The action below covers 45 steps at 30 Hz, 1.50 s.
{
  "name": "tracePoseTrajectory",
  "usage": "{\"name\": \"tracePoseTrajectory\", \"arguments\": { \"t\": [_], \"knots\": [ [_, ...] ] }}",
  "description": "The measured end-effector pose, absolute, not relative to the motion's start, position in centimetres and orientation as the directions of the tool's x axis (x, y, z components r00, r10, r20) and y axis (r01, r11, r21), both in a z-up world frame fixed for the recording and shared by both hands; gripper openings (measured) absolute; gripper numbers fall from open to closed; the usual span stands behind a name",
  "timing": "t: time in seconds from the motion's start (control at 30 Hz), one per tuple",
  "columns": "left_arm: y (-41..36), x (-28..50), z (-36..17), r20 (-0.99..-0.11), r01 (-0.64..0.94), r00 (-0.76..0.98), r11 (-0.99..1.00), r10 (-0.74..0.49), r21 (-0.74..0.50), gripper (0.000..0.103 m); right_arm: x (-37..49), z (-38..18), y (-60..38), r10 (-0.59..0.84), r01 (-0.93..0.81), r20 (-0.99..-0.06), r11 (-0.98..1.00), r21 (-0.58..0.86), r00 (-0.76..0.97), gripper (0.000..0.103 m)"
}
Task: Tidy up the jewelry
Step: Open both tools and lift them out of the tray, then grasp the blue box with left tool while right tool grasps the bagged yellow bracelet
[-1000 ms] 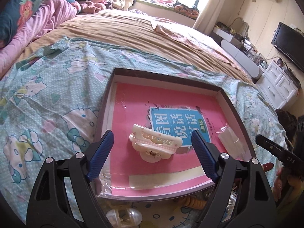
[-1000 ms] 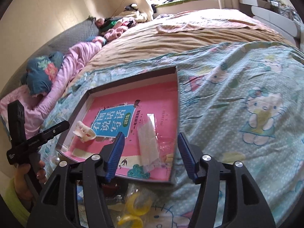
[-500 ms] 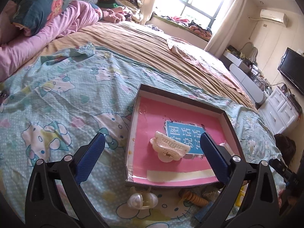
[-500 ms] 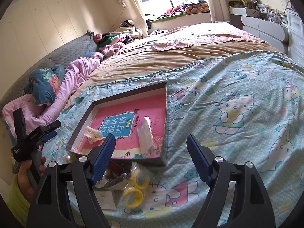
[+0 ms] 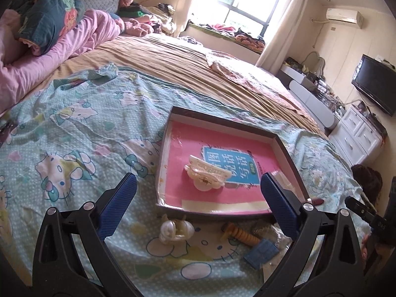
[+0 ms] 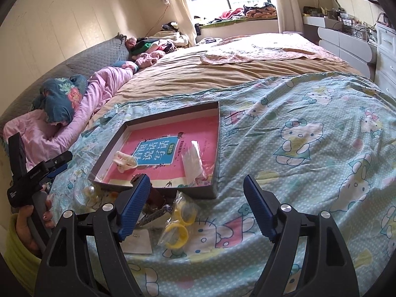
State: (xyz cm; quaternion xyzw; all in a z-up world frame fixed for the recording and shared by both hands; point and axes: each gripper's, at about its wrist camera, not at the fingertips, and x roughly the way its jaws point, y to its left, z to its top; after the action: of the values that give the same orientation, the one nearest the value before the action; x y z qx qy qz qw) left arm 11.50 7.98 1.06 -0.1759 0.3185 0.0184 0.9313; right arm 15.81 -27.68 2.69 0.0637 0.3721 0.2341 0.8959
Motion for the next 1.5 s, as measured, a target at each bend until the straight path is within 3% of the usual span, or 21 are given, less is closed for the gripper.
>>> {"name": "tracePoseTrajectory", "arguments": {
  "t": [0.57, 1.1, 1.5],
  "knots": [
    [4.7, 9.8, 0.3, -0.629, -0.052, 0.766, 0.964, -0.129, -0.26, 0.093, 13.5, 1.6, -25.7, 0.499, -0.423, -0.666, 0.858, 0.291, 0.555, 0.077],
    [1.2, 10.4, -2.6, -0.719, 0.055, 0.669, 0.977, -0.188, -0.204, 0.093, 12.9, -1.4, -24.1, 0.507, -0.419, -0.718, 0.849, 0.322, 0.476, 0.077],
    [-0.8, 11.6, -4.8, -0.777, 0.134, 0.571, 0.964, -0.264, -0.229, 0.064, 13.6, -3.1, -24.1, 0.509, -0.403, -0.735, 0.849, 0.342, 0.448, 0.073]
  ]
}}
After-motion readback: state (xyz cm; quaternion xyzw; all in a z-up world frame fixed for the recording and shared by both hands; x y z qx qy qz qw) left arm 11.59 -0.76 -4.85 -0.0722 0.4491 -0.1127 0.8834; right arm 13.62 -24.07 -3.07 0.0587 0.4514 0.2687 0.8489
